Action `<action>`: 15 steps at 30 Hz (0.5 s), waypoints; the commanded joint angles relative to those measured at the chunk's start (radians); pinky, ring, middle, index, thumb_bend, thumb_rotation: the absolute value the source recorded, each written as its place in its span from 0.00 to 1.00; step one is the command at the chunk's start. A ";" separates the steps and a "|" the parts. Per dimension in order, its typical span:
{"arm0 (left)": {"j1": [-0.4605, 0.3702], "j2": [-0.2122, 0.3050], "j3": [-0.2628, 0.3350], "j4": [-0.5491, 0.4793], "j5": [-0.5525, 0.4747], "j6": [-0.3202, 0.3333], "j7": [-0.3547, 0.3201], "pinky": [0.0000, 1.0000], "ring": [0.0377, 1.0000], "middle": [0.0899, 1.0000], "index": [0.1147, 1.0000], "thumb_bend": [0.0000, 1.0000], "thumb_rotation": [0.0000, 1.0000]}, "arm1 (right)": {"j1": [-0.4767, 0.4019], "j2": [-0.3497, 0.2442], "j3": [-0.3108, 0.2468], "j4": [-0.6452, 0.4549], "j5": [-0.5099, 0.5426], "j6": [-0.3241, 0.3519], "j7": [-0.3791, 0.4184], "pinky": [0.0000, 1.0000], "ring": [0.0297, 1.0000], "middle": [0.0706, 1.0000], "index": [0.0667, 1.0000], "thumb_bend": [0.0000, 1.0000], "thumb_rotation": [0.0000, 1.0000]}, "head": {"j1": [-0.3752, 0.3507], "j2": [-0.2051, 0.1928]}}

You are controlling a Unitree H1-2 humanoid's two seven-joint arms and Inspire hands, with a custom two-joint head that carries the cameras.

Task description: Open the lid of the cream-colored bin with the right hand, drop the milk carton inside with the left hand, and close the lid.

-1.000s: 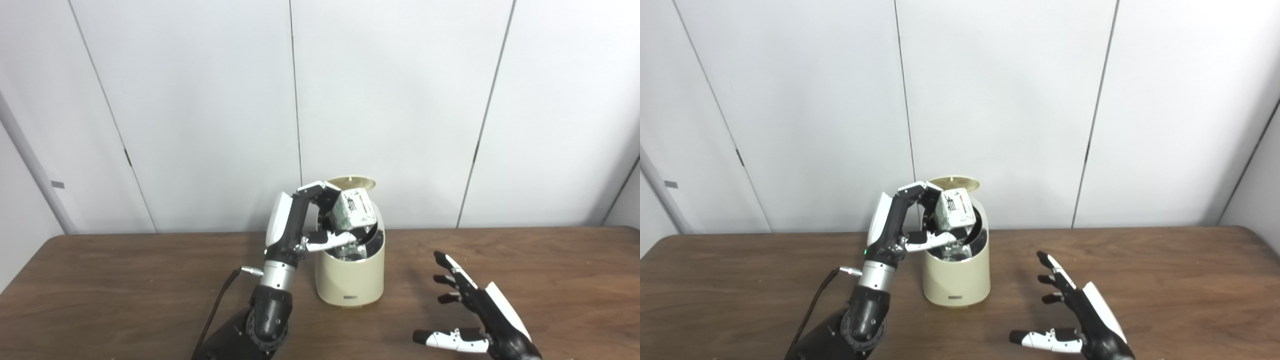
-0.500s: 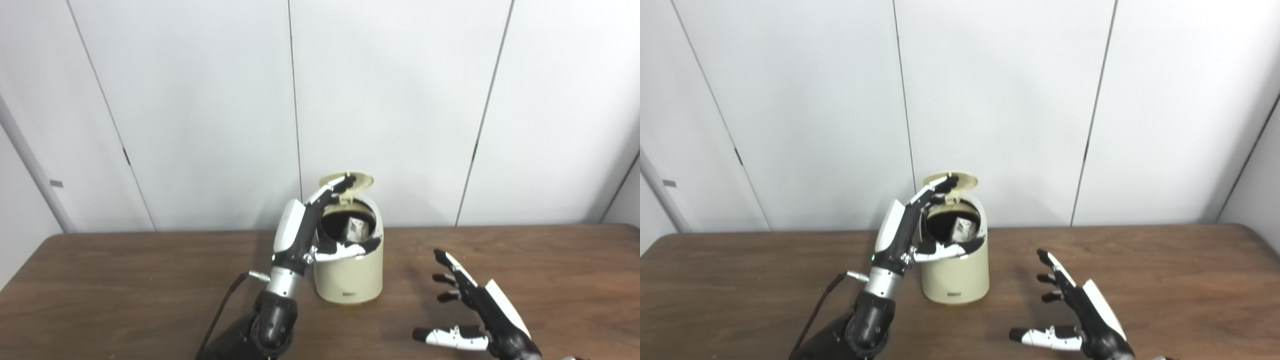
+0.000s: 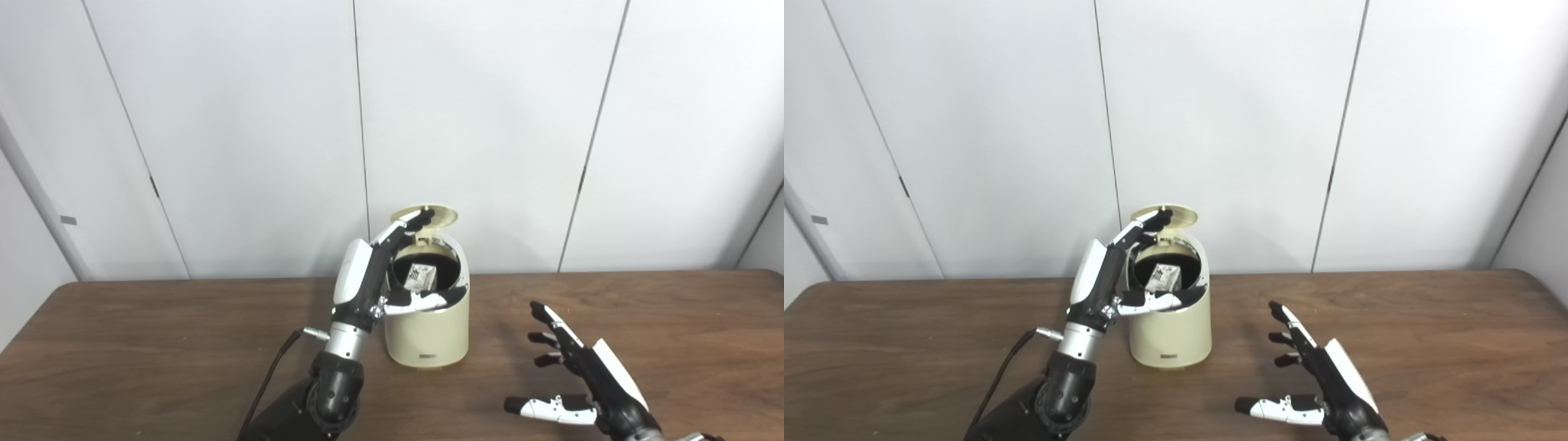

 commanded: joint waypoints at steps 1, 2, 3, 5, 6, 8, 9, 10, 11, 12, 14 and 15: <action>-0.038 0.020 0.029 -0.052 -0.013 -0.026 0.023 0.56 0.68 0.75 0.76 0.87 0.17 | -0.022 -0.003 -0.003 -0.024 0.001 -0.019 -0.010 0.69 0.85 0.95 0.97 0.79 0.34 | 0.000 0.001; -0.031 0.022 0.040 -0.068 -0.027 -0.026 0.011 0.52 0.64 0.71 0.72 0.85 0.14 | -0.023 -0.003 -0.004 -0.025 0.001 -0.018 -0.010 0.69 0.85 0.95 0.97 0.79 0.34 | 0.000 0.001; -0.023 0.025 0.054 -0.085 -0.040 -0.026 0.002 0.49 0.60 0.67 0.69 0.83 0.12 | -0.023 -0.003 -0.004 -0.026 0.003 -0.019 -0.010 0.69 0.85 0.95 0.97 0.79 0.34 | 0.000 0.001; -0.002 0.033 0.092 -0.128 -0.073 -0.026 -0.036 0.43 0.52 0.58 0.60 0.79 0.07 | -0.025 -0.003 -0.007 -0.024 0.009 -0.029 -0.012 0.69 0.85 0.95 0.97 0.78 0.33 | 0.005 0.002; 0.011 0.035 0.118 -0.153 -0.097 -0.026 -0.073 0.40 0.47 0.53 0.55 0.76 0.05 | -0.027 -0.003 -0.008 -0.023 0.011 -0.036 -0.014 0.69 0.84 0.95 0.96 0.78 0.31 | 0.005 0.002; 0.033 0.033 0.167 -0.188 -0.133 -0.026 -0.140 0.38 0.43 0.44 0.48 0.58 0.01 | -0.030 -0.005 -0.012 -0.020 0.016 -0.040 -0.015 0.68 0.84 0.95 0.96 0.77 0.29 | 0.007 0.002; 0.044 0.032 0.191 -0.207 -0.145 -0.026 -0.171 0.37 0.41 0.42 0.46 0.55 0.00 | -0.032 -0.006 -0.015 -0.021 0.020 -0.035 -0.012 0.69 0.85 0.95 0.96 0.76 0.27 | 0.009 0.002; 0.056 0.033 0.215 -0.226 -0.154 -0.026 -0.201 0.36 0.40 0.41 0.45 0.53 0.00 | -0.034 -0.007 -0.018 -0.021 0.024 -0.031 -0.010 0.70 0.85 0.95 0.96 0.76 0.26 | 0.010 0.002; 0.068 0.035 0.239 -0.244 -0.162 -0.026 -0.231 0.35 0.38 0.41 0.45 0.53 0.00 | -0.037 -0.009 -0.020 -0.021 0.025 -0.029 -0.010 0.70 0.85 0.95 0.96 0.76 0.25 | 0.012 0.001; 0.080 0.035 0.263 -0.260 -0.169 -0.026 -0.263 0.34 0.37 0.40 0.45 0.52 0.00 | -0.039 -0.011 -0.021 -0.021 0.024 -0.028 -0.010 0.70 0.85 0.95 0.96 0.76 0.25 | 0.013 0.001; 0.108 0.034 0.316 -0.294 -0.192 -0.026 -0.335 0.34 0.37 0.40 0.45 0.52 0.00 | -0.046 -0.014 -0.022 -0.020 0.019 -0.028 -0.011 0.69 0.85 0.95 0.96 0.76 0.26 | 0.015 0.001; 0.122 0.035 0.341 -0.312 -0.197 -0.026 -0.364 0.34 0.37 0.40 0.45 0.52 0.00 | -0.050 -0.015 -0.022 -0.021 0.016 -0.026 -0.011 0.70 0.85 0.95 0.96 0.76 0.26 | 0.016 0.000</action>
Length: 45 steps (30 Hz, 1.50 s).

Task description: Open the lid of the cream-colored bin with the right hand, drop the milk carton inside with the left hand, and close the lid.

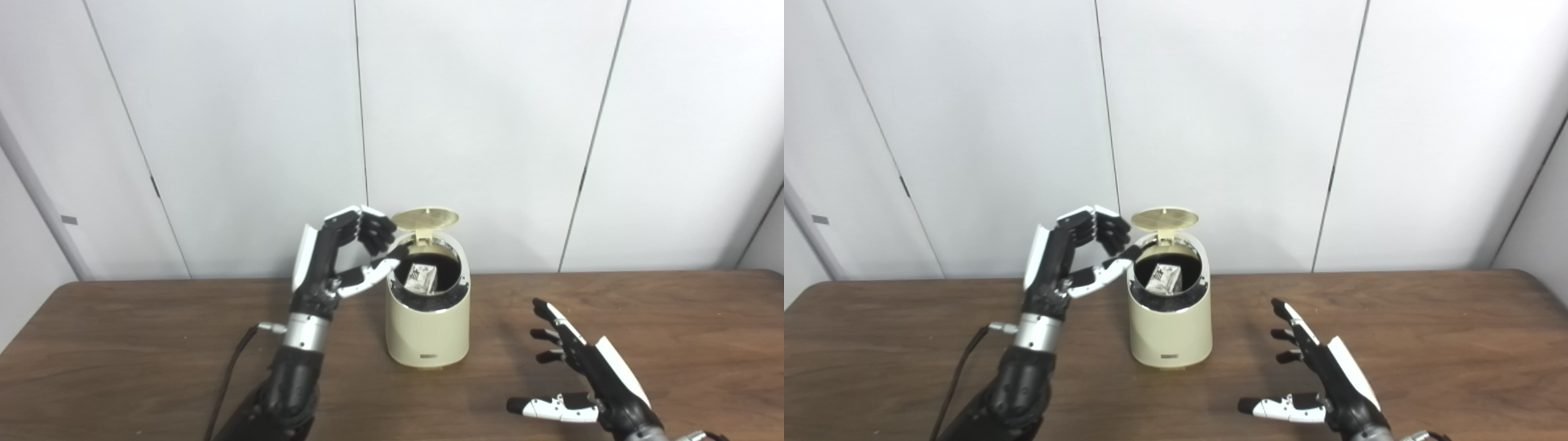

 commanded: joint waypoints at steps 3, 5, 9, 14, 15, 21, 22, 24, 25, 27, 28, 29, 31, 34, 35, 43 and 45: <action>0.011 0.011 0.100 -0.093 -0.035 -0.025 -0.122 0.35 0.37 0.40 0.44 0.52 0.00 | -0.051 -0.014 -0.011 -0.020 0.006 -0.027 -0.010 0.72 0.84 0.94 0.96 0.77 0.28 | 0.002 0.001; 0.035 0.002 0.152 -0.120 -0.067 -0.025 -0.194 0.37 0.39 0.41 0.44 0.52 0.00 | -0.057 -0.016 -0.013 -0.015 0.014 -0.034 -0.009 0.73 0.84 0.94 0.95 0.77 0.28 | 0.003 0.000; 0.087 0.009 0.230 -0.164 -0.107 -0.025 -0.303 0.41 0.47 0.44 0.44 0.52 0.00 | -0.076 -0.023 -0.015 -0.016 0.021 -0.032 -0.001 0.75 0.84 0.93 0.94 0.79 0.28 | 0.008 0.000; 0.148 0.051 0.268 -0.233 -0.099 0.050 -0.381 0.58 0.67 0.73 0.73 0.74 0.27 | -0.109 -0.042 -0.017 -0.001 0.022 -0.032 0.006 0.75 0.85 0.93 0.95 0.79 0.32 | 0.014 -0.002; 0.159 0.057 0.274 -0.243 -0.100 0.060 -0.393 0.61 0.71 0.76 0.78 0.77 0.29 | -0.116 -0.045 -0.016 -0.003 0.019 -0.028 0.008 0.74 0.85 0.93 0.95 0.79 0.32 | 0.015 -0.002; 0.235 0.089 0.303 -0.296 -0.135 0.165 -0.470 0.68 0.79 0.84 0.88 0.81 0.36 | -0.168 -0.053 -0.007 -0.005 0.013 0.001 0.016 0.74 0.85 0.92 0.95 0.82 0.33 | 0.014 -0.002; 0.248 0.092 0.307 -0.302 -0.136 0.179 -0.478 0.68 0.79 0.85 0.88 0.82 0.37 | -0.175 -0.053 -0.007 -0.005 0.014 0.006 0.019 0.73 0.85 0.92 0.95 0.82 0.33 | 0.013 -0.002; 0.283 0.091 0.317 -0.315 -0.142 0.210 -0.490 0.67 0.79 0.85 0.89 0.82 0.38 | -0.192 -0.055 -0.006 -0.004 0.015 0.013 0.027 0.75 0.86 0.92 0.94 0.83 0.33 | 0.012 -0.003; 0.301 0.088 0.321 -0.317 -0.145 0.217 -0.495 0.66 0.78 0.84 0.89 0.81 0.37 | -0.200 -0.055 -0.005 -0.004 0.015 0.017 0.030 0.75 0.86 0.92 0.94 0.83 0.33 | 0.012 -0.003; 0.339 0.078 0.327 -0.319 -0.143 0.229 -0.496 0.61 0.74 0.81 0.87 0.78 0.34 | -0.215 -0.058 -0.004 -0.005 0.012 0.026 0.035 0.76 0.85 0.92 0.94 0.82 0.32 | 0.012 -0.003; 0.349 0.074 0.330 -0.320 -0.141 0.233 -0.497 0.58 0.71 0.79 0.85 0.76 0.31 | -0.218 -0.059 -0.004 -0.005 0.011 0.030 0.037 0.77 0.85 0.93 0.94 0.82 0.32 | 0.012 -0.003; 0.370 0.065 0.333 -0.318 -0.141 0.235 -0.495 0.56 0.70 0.78 0.85 0.75 0.30 | -0.226 -0.062 -0.002 -0.003 0.006 0.027 0.037 0.77 0.85 0.93 0.94 0.82 0.31 | 0.013 -0.003; 0.401 0.052 0.338 -0.311 -0.128 0.229 -0.489 0.51 0.64 0.74 0.80 0.70 0.24 | -0.239 -0.066 -0.001 0.003 0.005 0.018 0.039 0.76 0.85 0.93 0.94 0.81 0.33 | 0.014 -0.003; 0.434 0.034 0.341 -0.282 -0.110 0.203 -0.487 0.49 0.59 0.70 0.77 0.67 0.21 | -0.263 -0.070 0.002 0.008 0.002 0.011 0.042 0.78 0.85 0.97 0.93 0.81 0.34 | 0.015 -0.005; 0.444 0.030 0.340 -0.270 -0.102 0.197 -0.487 0.49 0.59 0.69 0.76 0.66 0.21 | -0.275 -0.072 0.005 0.005 -0.006 0.016 0.044 0.78 0.85 0.98 0.93 0.81 0.34 | 0.015 -0.005; 0.473 0.000 0.340 -0.176 -0.077 0.144 -0.493 0.50 0.58 0.66 0.71 0.67 0.20 | -0.414 -0.085 0.033 -0.014 -0.015 0.046 0.095 0.76 0.86 0.91 0.91 0.74 0.35 | 0.011 -0.011; 0.474 -0.003 0.337 -0.167 -0.077 0.140 -0.498 0.50 0.58 0.66 0.71 0.68 0.21 | -0.449 -0.088 0.050 -0.013 -0.038 0.056 0.103 0.73 0.84 0.88 0.89 0.74 0.37 | 0.012 -0.015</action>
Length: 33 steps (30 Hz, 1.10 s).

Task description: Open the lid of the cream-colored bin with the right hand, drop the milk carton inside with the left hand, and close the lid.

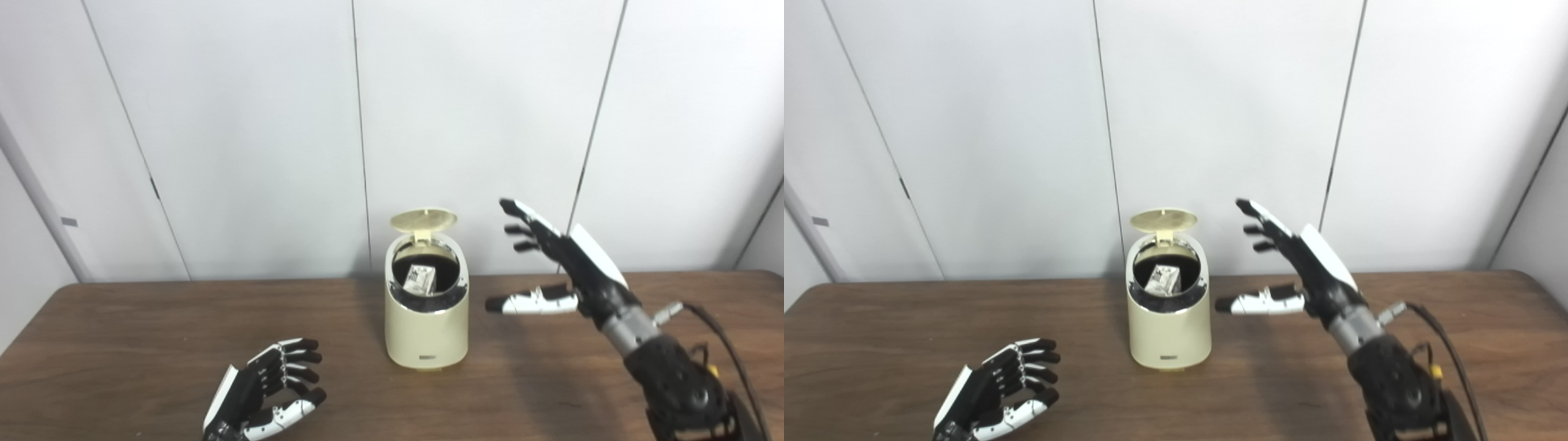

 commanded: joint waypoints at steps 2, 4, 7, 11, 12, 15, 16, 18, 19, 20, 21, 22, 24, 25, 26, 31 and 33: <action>0.000 -0.008 -0.005 0.046 0.007 -0.042 -0.004 0.49 0.58 0.66 0.72 0.68 0.21 | -0.091 -0.012 0.021 -0.035 -0.036 0.017 0.018 0.70 0.82 0.86 0.87 0.74 0.39 | -0.003 0.000; 0.000 -0.011 -0.005 0.052 0.000 -0.045 -0.009 0.50 0.59 0.67 0.72 0.69 0.20 | -0.121 -0.009 0.032 -0.027 -0.038 0.039 0.033 0.69 0.81 0.85 0.85 0.75 0.38 | -0.005 0.000; -0.003 -0.013 -0.004 0.061 0.001 -0.056 -0.013 0.50 0.60 0.67 0.73 0.68 0.20 | -0.164 -0.011 0.052 0.002 -0.037 0.044 0.060 0.71 0.84 0.87 0.86 0.75 0.39 | -0.005 -0.002; -0.006 -0.017 -0.003 0.073 -0.011 -0.065 -0.022 0.51 0.61 0.67 0.74 0.68 0.20 | -0.215 -0.036 0.103 0.039 -0.103 0.039 0.092 0.75 0.87 0.89 0.87 0.72 0.45 | -0.008 -0.006; -0.007 -0.018 -0.003 0.076 -0.017 -0.069 -0.026 0.51 0.61 0.68 0.74 0.68 0.19 | -0.224 -0.042 0.115 0.048 -0.122 0.035 0.097 0.76 0.88 0.89 0.87 0.72 0.47 | -0.007 -0.005; -0.009 -0.019 -0.004 0.080 -0.012 -0.078 -0.026 0.52 0.62 0.68 0.74 0.67 0.18 | -0.251 -0.058 0.152 0.066 -0.167 0.027 0.119 0.78 0.89 0.88 0.87 0.73 0.51 | -0.006 -0.007; -0.009 -0.019 -0.004 0.080 -0.007 -0.079 -0.024 0.53 0.62 0.68 0.74 0.67 0.18 | -0.256 -0.061 0.160 0.068 -0.175 0.026 0.125 0.78 0.89 0.88 0.87 0.72 0.52 | -0.006 -0.007; -0.011 -0.021 -0.004 0.082 -0.003 -0.082 -0.021 0.53 0.62 0.68 0.74 0.67 0.18 | -0.269 -0.065 0.174 0.074 -0.189 0.028 0.139 0.79 0.90 0.89 0.87 0.71 0.53 | -0.004 -0.007; -0.012 -0.022 -0.003 0.083 -0.005 -0.082 -0.021 0.53 0.63 0.68 0.74 0.67 0.18 | -0.274 -0.065 0.179 0.078 -0.193 0.028 0.146 0.79 0.91 0.89 0.87 0.72 0.52 | -0.003 -0.007; -0.013 -0.022 -0.003 0.083 -0.004 -0.081 -0.021 0.54 0.63 0.68 0.74 0.67 0.18 | -0.277 -0.065 0.184 0.081 -0.196 0.027 0.152 0.80 0.92 0.89 0.87 0.72 0.52 | -0.002 -0.008; -0.013 -0.022 -0.003 0.083 -0.004 -0.080 -0.021 0.54 0.63 0.68 0.74 0.68 0.18 | -0.280 -0.066 0.190 0.086 -0.201 0.023 0.156 0.80 0.92 0.89 0.87 0.72 0.52 | -0.002 -0.008; -0.014 -0.021 -0.003 0.082 -0.004 -0.079 -0.021 0.53 0.63 0.68 0.74 0.67 0.18 | -0.283 -0.068 0.196 0.093 -0.203 0.014 0.160 0.81 0.93 0.89 0.87 0.72 0.53 | -0.001 -0.008; -0.015 -0.021 -0.003 0.082 -0.010 -0.079 -0.026 0.53 0.62 0.69 0.74 0.65 0.15 | -0.288 -0.072 0.206 0.103 -0.210 -0.003 0.166 0.84 0.96 0.89 0.87 0.73 0.52 | 0.000 -0.008; -0.015 -0.021 -0.002 0.082 -0.012 -0.080 -0.026 0.53 0.62 0.69 0.74 0.65 0.14 | -0.290 -0.073 0.209 0.104 -0.214 -0.008 0.171 0.84 0.97 0.88 0.87 0.74 0.52 | -0.001 -0.008; -0.016 -0.022 -0.001 0.082 -0.014 -0.080 -0.026 0.53 0.62 0.68 0.74 0.65 0.14 | -0.291 -0.074 0.211 0.105 -0.217 -0.012 0.175 0.85 0.98 0.88 0.87 0.74 0.52 | -0.001 -0.008; -0.017 -0.026 0.001 0.076 -0.003 -0.075 -0.017 0.52 0.62 0.68 0.73 0.65 0.12 | -0.291 -0.074 0.213 0.101 -0.224 -0.016 0.191 0.87 1.00 0.88 0.86 0.76 0.52 | 0.002 -0.005; -0.018 -0.026 0.001 0.074 -0.002 -0.075 -0.017 0.52 0.61 0.68 0.73 0.65 0.12 | -0.289 -0.076 0.211 0.098 -0.224 -0.019 0.194 0.87 1.00 0.88 0.86 0.77 0.51 | 0.005 -0.003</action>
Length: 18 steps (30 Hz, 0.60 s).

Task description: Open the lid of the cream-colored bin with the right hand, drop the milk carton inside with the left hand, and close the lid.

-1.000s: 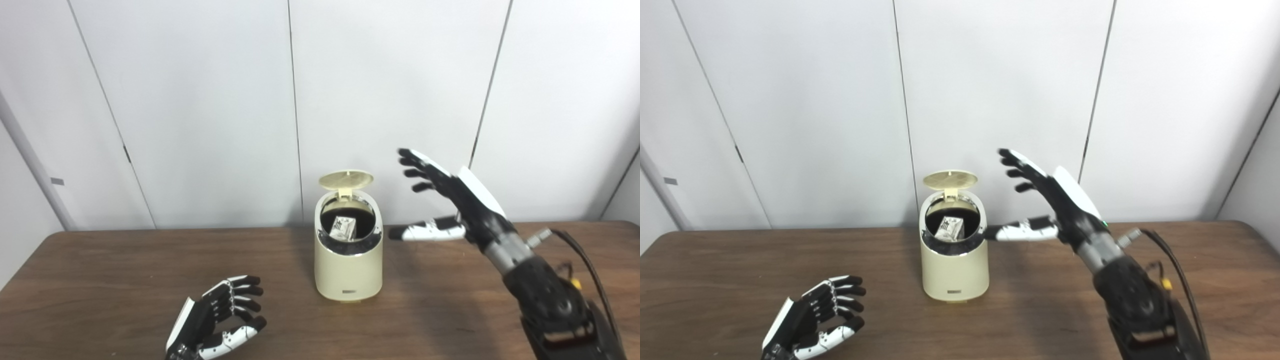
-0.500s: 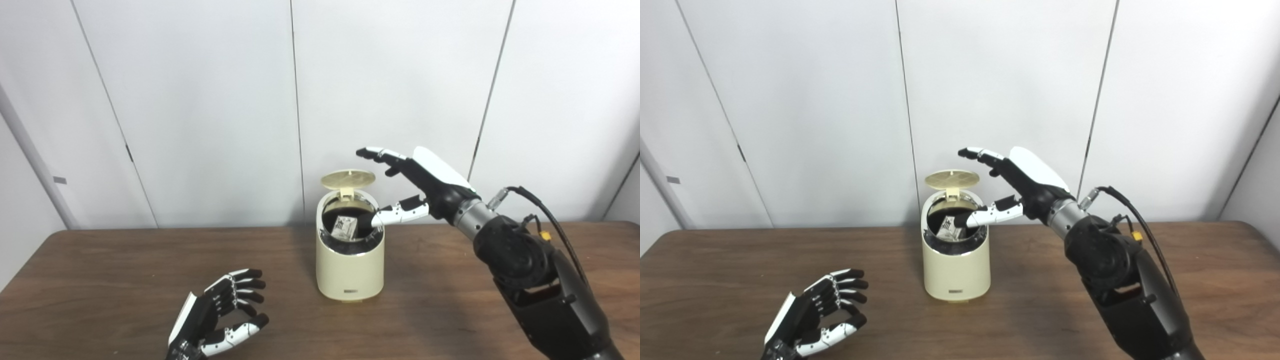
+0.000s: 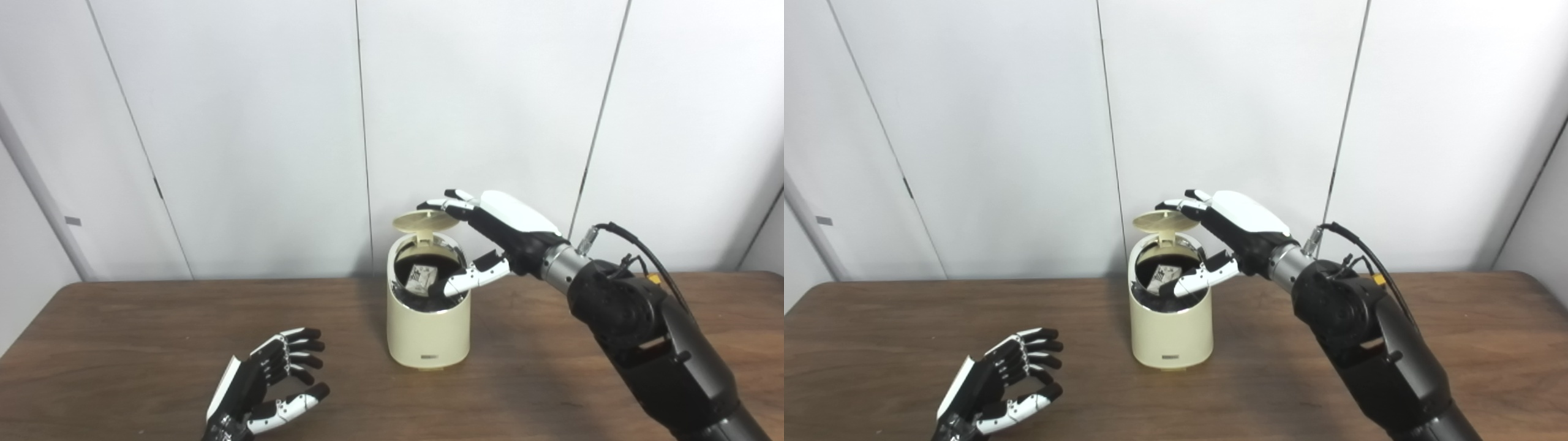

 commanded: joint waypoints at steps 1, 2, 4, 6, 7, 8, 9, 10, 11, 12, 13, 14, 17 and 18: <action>0.012 -0.017 -0.005 0.032 0.004 -0.022 0.005 0.52 0.61 0.68 0.73 0.65 0.12 | -0.056 -0.018 -0.013 -0.022 -0.006 -0.037 -0.006 0.87 1.00 0.88 0.85 0.77 0.51 | 0.002 0.003; 0.012 -0.017 -0.005 0.033 0.008 -0.025 0.007 0.52 0.61 0.68 0.73 0.65 0.11 | -0.053 -0.020 -0.013 -0.023 -0.010 -0.043 -0.008 0.86 1.00 0.88 0.85 0.77 0.52 | 0.002 0.003; 0.011 -0.016 -0.004 0.036 0.003 -0.027 0.004 0.52 0.61 0.68 0.73 0.66 0.13 | -0.045 -0.023 -0.013 -0.029 -0.023 -0.051 -0.013 0.86 1.00 0.86 0.84 0.77 0.52 | 0.003 0.004; 0.012 -0.016 -0.004 0.033 0.000 -0.023 0.003 0.51 0.61 0.68 0.73 0.66 0.14 | -0.038 -0.023 -0.016 -0.036 -0.028 -0.054 -0.013 0.86 1.00 0.85 0.83 0.78 0.52 | 0.004 0.006; 0.013 -0.016 -0.004 0.029 -0.002 -0.018 0.002 0.51 0.61 0.68 0.73 0.66 0.14 | -0.033 -0.023 -0.019 -0.041 -0.028 -0.054 -0.011 0.87 1.00 0.85 0.82 0.77 0.51 | 0.004 0.007; 0.013 -0.016 -0.004 0.026 -0.002 -0.015 0.003 0.51 0.61 0.68 0.73 0.66 0.13 | -0.027 -0.025 -0.021 -0.047 -0.027 -0.056 -0.010 0.89 1.00 0.85 0.82 0.77 0.51 | 0.004 0.007; 0.014 -0.016 -0.003 0.022 0.000 -0.011 0.004 0.52 0.61 0.68 0.73 0.66 0.14 | -0.023 -0.027 -0.021 -0.053 -0.028 -0.061 -0.010 0.92 1.00 0.84 0.82 0.77 0.50 | 0.004 0.009; 0.015 -0.016 -0.003 0.021 0.000 -0.009 0.005 0.52 0.61 0.68 0.73 0.66 0.14 | -0.019 -0.031 -0.020 -0.058 -0.033 -0.067 -0.010 0.95 1.00 0.83 0.81 0.77 0.50 | 0.004 0.010; 0.015 -0.016 -0.002 0.020 -0.003 -0.009 0.003 0.52 0.61 0.68 0.73 0.66 0.14 | -0.016 -0.035 -0.018 -0.063 -0.039 -0.071 -0.008 0.98 1.00 0.82 0.81 0.77 0.50 | 0.004 0.011; 0.015 -0.016 -0.002 0.020 -0.004 -0.008 0.003 0.52 0.62 0.68 0.73 0.66 0.14 | -0.012 -0.039 -0.015 -0.069 -0.047 -0.076 -0.008 0.99 1.00 0.82 0.81 0.76 0.51 | 0.004 0.012; 0.015 -0.016 -0.002 0.020 -0.001 -0.009 0.004 0.52 0.62 0.68 0.73 0.67 0.15 | -0.008 -0.043 -0.012 -0.076 -0.060 -0.078 -0.007 0.99 0.99 0.81 0.81 0.77 0.51 | 0.004 0.012; 0.015 -0.016 -0.002 0.020 0.004 -0.011 0.006 0.52 0.62 0.68 0.73 0.66 0.14 | -0.003 -0.047 -0.009 -0.082 -0.072 -0.082 -0.007 1.00 0.99 0.81 0.80 0.77 0.51 | 0.004 0.012; 0.014 -0.016 -0.003 0.017 0.014 -0.011 0.011 0.53 0.62 0.68 0.73 0.65 0.13 | 0.011 -0.053 -0.007 -0.096 -0.098 -0.098 -0.004 0.98 0.97 0.80 0.80 0.77 0.52 | 0.005 0.016; 0.015 -0.017 -0.002 0.015 0.017 -0.009 0.014 0.53 0.62 0.68 0.73 0.65 0.13 | 0.015 -0.054 -0.007 -0.099 -0.102 -0.102 -0.003 0.98 0.97 0.80 0.80 0.77 0.52 | 0.006 0.017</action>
